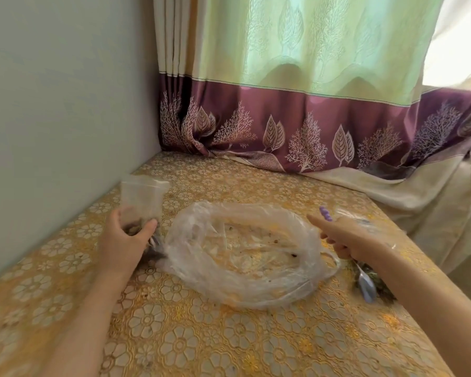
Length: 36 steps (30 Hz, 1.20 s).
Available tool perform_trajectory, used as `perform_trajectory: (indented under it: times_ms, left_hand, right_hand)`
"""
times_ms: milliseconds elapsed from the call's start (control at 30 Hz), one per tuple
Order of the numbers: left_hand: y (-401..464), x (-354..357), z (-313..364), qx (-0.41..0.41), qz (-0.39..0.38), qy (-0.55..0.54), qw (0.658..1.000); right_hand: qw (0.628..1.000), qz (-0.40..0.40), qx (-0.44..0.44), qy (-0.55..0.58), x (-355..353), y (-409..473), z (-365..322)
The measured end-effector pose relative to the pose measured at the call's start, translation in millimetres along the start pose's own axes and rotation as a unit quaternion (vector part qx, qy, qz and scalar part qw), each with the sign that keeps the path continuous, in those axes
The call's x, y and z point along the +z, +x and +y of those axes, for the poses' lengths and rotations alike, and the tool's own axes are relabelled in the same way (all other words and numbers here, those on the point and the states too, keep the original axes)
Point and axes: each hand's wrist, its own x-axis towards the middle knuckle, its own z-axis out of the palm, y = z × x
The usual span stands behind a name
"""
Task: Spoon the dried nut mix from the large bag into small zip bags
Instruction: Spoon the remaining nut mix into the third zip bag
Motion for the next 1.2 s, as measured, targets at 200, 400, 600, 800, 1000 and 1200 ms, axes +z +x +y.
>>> perform_trajectory:
  times_ms: [200,400,600,800,1000,1200]
  left_hand:
    - [-0.6,-10.2,-6.9,-0.020,0.021,0.095,0.995]
    - [-6.9,-7.2,8.4,-0.013,0.076,0.212,0.974]
    - [-41.5,12.4,64.1,0.309,0.082,0.160,0.934]
    - [-68.0,100.7,78.7,0.260,-0.390,0.247,0.848]
    - [-79.8,140.5,56.4,0.247,-0.418,0.290,0.825]
    - [-77.9,141.2,53.0,0.185,-0.404,0.181,0.877]
  right_hand:
    - [0.995,-0.055,-0.016,-0.082,10.3,1.0,3.6]
    - [0.994,-0.022,-0.014,-0.106,13.1,5.3,-3.8]
    - [0.988,0.023,-0.064,-0.136,0.7,-2.9,-27.9]
    - [0.968,0.055,-0.115,-0.215,-7.8,-11.6,-56.7]
    - [0.956,0.084,-0.170,-0.225,-6.0,-8.4,-82.0]
    - [0.944,0.103,-0.215,-0.230,4.3,-10.2,-95.6]
